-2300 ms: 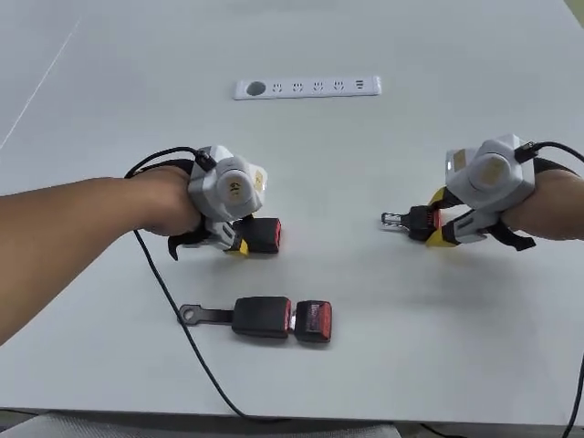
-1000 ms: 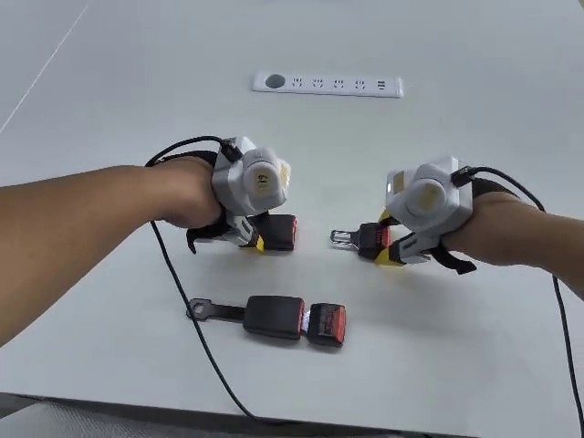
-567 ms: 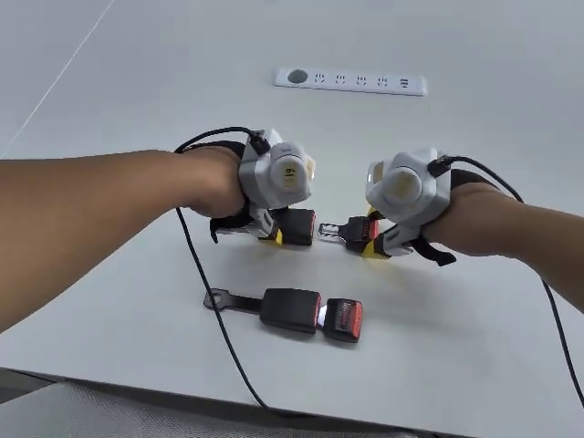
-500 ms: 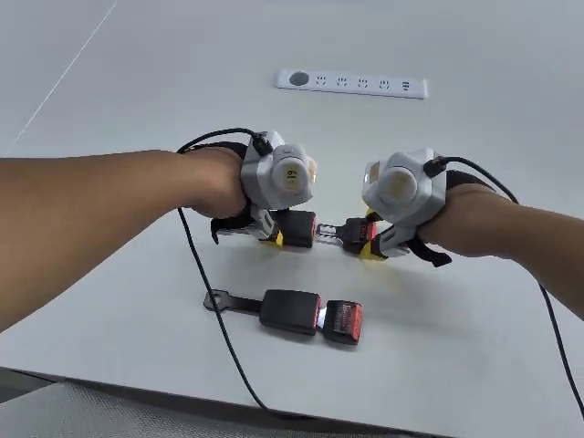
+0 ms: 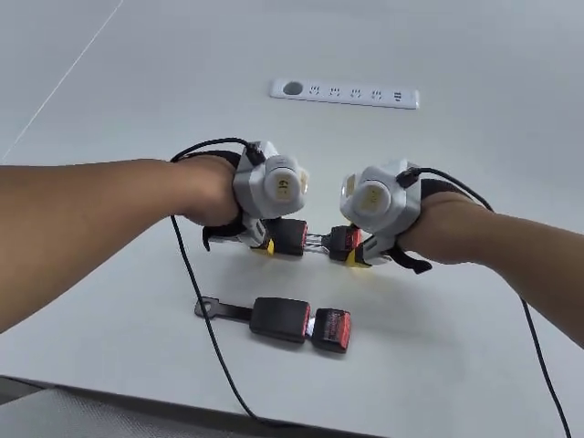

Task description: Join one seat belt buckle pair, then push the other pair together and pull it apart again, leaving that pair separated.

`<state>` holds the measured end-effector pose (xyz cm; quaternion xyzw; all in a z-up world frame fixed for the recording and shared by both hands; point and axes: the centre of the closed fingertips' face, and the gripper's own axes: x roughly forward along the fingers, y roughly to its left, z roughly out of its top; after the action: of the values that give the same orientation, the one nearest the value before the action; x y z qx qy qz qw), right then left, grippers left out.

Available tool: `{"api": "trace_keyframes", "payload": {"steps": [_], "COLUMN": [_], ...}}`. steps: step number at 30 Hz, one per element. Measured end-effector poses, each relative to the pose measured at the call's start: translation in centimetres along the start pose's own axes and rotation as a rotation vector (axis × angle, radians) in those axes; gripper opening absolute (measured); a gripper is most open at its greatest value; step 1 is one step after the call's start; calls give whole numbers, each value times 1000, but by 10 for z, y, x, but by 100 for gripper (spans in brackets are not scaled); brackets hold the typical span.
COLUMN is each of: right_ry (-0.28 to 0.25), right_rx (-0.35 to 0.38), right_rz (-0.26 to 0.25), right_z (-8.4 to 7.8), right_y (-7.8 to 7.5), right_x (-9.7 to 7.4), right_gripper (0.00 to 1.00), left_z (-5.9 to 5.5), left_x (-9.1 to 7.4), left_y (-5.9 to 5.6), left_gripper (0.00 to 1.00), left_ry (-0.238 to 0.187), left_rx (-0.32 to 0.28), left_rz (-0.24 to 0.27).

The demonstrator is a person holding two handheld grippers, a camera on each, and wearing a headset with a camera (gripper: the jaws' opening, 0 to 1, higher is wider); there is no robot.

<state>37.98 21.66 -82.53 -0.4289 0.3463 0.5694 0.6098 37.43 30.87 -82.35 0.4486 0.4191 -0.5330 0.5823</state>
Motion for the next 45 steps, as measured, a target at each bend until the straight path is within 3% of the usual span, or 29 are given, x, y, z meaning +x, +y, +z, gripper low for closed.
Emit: {"api": "trace_keyframes", "payload": {"steps": [9, 30, 40, 45], "right_ry": [-5, -70, -102, -115], "right_rx": [-8, 12, 47, 64], "right_rz": [-20, -52, -37, -32], "right_z": [-1, 4, 13, 14], "right_y": [-1, 5, 4, 3], "right_x": [2, 1, 6, 6], "right_gripper": [33, 33, 33, 32], "left_z": [0, 1, 1, -1], "left_x": [1, 0, 1, 2], "left_y": [1, -1, -1, 1], "left_gripper": [32, 32, 32, 32], "left_ry": [-8, -2, 7, -10], "left_rx": [-2, 11, 24, 25], "left_rz": [2, 6, 5, 7]}}
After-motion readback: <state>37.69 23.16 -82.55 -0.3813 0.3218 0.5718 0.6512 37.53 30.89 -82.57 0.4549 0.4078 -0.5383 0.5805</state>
